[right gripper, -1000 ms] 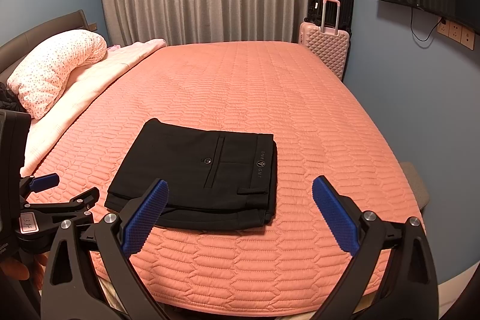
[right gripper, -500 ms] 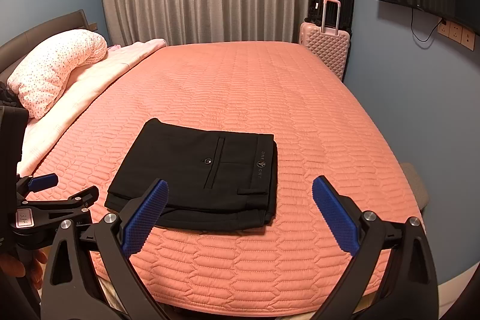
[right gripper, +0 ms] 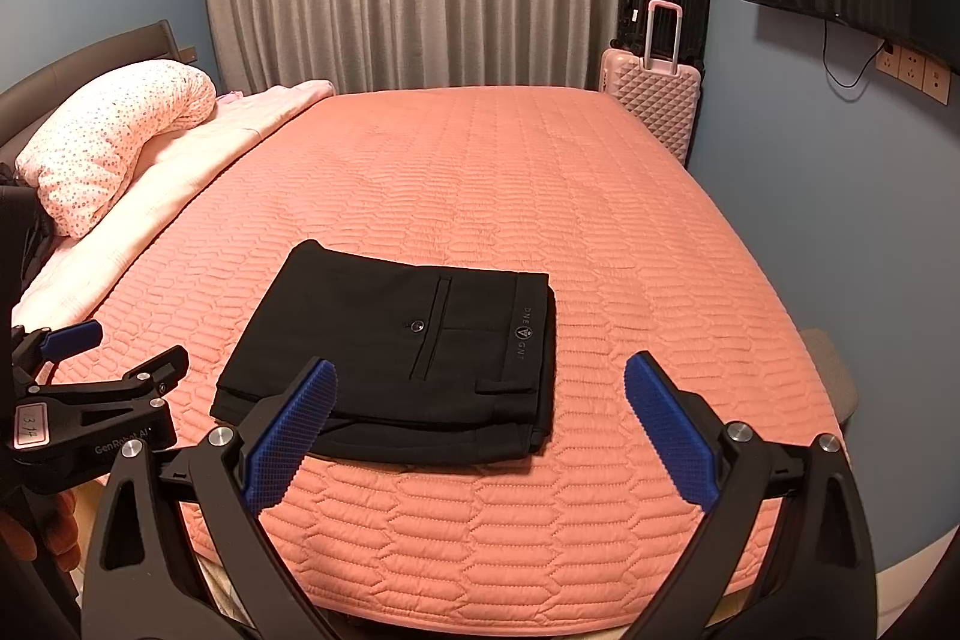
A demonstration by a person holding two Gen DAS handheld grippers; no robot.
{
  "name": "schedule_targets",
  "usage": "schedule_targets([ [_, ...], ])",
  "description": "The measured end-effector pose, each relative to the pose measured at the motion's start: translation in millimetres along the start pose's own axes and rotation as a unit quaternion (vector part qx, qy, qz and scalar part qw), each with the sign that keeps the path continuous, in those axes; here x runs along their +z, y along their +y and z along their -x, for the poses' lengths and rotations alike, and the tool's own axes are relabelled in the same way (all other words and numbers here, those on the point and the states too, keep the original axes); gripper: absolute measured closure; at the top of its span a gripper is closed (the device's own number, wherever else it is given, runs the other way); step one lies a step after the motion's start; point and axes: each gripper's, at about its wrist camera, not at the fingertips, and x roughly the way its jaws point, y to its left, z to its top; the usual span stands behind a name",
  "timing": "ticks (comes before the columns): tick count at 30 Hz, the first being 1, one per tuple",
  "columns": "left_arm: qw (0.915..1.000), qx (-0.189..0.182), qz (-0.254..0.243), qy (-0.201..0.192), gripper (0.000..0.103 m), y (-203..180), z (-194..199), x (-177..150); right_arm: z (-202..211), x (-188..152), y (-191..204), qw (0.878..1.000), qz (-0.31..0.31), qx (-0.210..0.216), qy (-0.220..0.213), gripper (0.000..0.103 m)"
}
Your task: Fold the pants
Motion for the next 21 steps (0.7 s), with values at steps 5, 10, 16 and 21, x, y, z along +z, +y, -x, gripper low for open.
schedule_targets([
  [5, 1.0000, -0.002, -0.002, -0.005, 0.017, -1.1, 2.0, 0.3, 0.0, 1.5, -0.5, 1.000, -0.001, -0.001, -0.002, 0.008],
  [10, 1.0000, -0.001, 0.002, -0.005, 0.017, -1.2, 2.3, 0.0, 0.8, 1.5, -0.4, 1.000, -0.002, -0.001, -0.002, 0.008],
  [16, 0.9999, 0.005, 0.007, -0.015, 0.017, 1.0, 5.3, -0.7, 1.4, 0.0, -0.6, 1.000, -0.001, -0.002, -0.003, 0.008],
  [21, 0.9997, 0.006, 0.009, -0.024, 0.017, 2.6, 7.6, -0.6, 1.9, -0.3, -0.7, 1.000, -0.001, -0.002, -0.002, 0.008],
])
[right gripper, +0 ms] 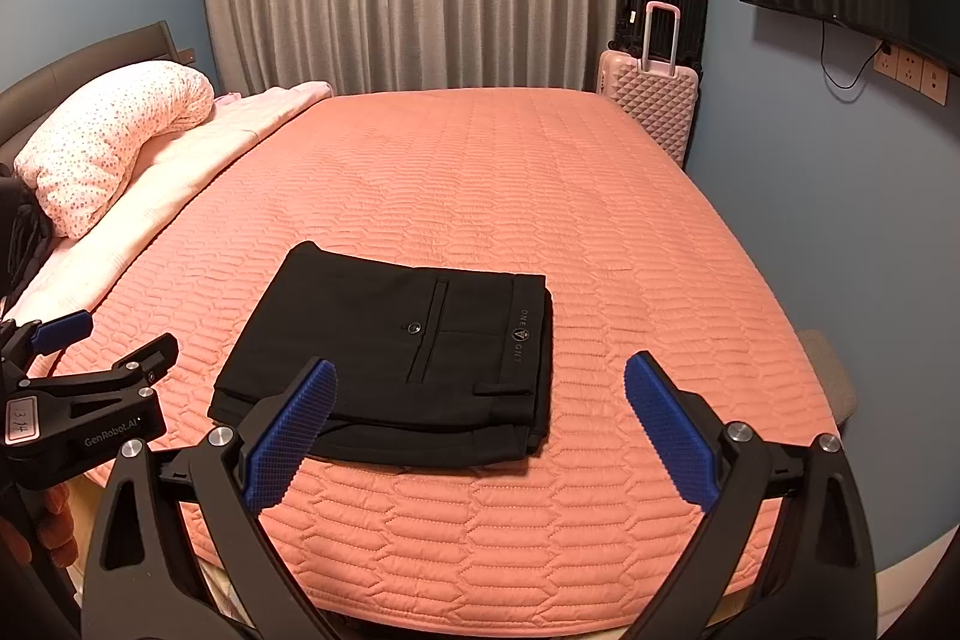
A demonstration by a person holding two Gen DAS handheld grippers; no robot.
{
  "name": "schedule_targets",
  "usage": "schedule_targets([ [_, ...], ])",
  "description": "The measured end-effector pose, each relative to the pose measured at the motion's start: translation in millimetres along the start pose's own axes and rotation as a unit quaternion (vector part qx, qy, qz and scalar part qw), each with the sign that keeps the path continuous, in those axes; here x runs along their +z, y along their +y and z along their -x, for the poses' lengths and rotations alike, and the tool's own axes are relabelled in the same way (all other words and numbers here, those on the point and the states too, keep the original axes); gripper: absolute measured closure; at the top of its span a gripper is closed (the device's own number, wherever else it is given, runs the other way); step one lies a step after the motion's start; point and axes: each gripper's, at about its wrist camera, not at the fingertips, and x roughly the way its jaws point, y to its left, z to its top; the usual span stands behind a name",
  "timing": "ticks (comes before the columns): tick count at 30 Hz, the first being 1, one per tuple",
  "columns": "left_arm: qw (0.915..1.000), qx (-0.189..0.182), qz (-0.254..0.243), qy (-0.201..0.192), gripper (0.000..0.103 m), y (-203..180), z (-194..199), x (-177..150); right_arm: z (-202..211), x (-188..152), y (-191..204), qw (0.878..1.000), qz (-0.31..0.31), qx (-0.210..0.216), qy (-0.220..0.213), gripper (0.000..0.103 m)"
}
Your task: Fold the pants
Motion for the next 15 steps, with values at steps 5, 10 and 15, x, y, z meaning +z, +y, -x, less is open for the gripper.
schedule_targets([
  [5, 0.9999, -0.013, -0.001, 0.001, 0.017, 2.5, -0.5, 1.0, 0.4, -0.2, 0.0, 1.000, 0.000, 0.000, 0.000, 0.008],
  [10, 0.9998, -0.015, -0.013, 0.000, 0.017, -0.9, -0.1, 1.1, 0.7, -0.1, -0.9, 1.000, -0.001, 0.000, 0.000, 0.008],
  [15, 0.9995, -0.016, -0.025, 0.007, 0.017, -4.7, -1.1, 0.6, 1.1, -1.0, -1.2, 1.000, -0.002, -0.001, 0.000, 0.008],
])
